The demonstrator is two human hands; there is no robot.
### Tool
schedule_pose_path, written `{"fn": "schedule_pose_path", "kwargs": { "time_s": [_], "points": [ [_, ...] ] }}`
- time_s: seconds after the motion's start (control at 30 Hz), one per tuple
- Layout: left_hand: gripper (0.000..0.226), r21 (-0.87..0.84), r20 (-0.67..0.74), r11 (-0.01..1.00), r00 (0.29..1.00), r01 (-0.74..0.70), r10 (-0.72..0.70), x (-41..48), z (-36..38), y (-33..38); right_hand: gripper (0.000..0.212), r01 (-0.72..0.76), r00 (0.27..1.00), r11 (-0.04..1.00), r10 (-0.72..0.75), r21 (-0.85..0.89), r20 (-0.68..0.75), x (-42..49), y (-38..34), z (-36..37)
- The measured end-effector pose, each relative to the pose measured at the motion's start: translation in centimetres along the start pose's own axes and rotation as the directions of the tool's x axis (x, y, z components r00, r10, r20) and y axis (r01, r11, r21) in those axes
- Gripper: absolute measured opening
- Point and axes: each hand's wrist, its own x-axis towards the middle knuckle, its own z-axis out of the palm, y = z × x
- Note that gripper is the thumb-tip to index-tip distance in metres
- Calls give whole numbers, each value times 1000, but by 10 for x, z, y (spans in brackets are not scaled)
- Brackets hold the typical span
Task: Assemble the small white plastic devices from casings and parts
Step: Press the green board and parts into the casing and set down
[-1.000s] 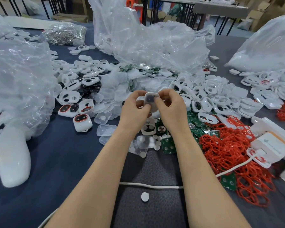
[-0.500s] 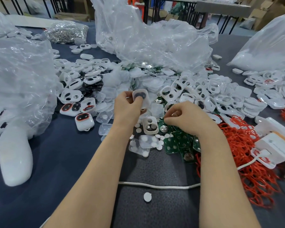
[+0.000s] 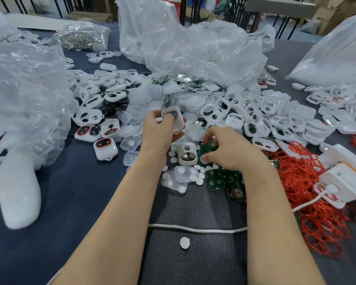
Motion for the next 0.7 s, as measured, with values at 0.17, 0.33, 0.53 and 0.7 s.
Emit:
{"fn": "schedule_pose_path", "kwargs": {
  "time_s": [0.17, 0.33, 0.53, 0.7],
  "points": [
    [10, -74, 54, 995, 997, 62, -58, -1, 0, 0, 12, 101, 941, 896, 55, 433, -334, 10, 7, -1],
    [12, -10, 81, 999, 995, 54, -53, -4, 1, 0, 29, 125, 885, 763, 204, 634, -419, 12, 8, 3],
    [20, -42, 108, 999, 994, 17, -13, -8, 1, 4, 10, -35, 934, 969, 118, 243, -337, 2, 18, -10],
    [20, -60, 99, 998, 995, 24, -18, -7, 0, 4, 45, -149, 987, 987, 145, -59, -66, 2, 10, -2]
  ]
}}
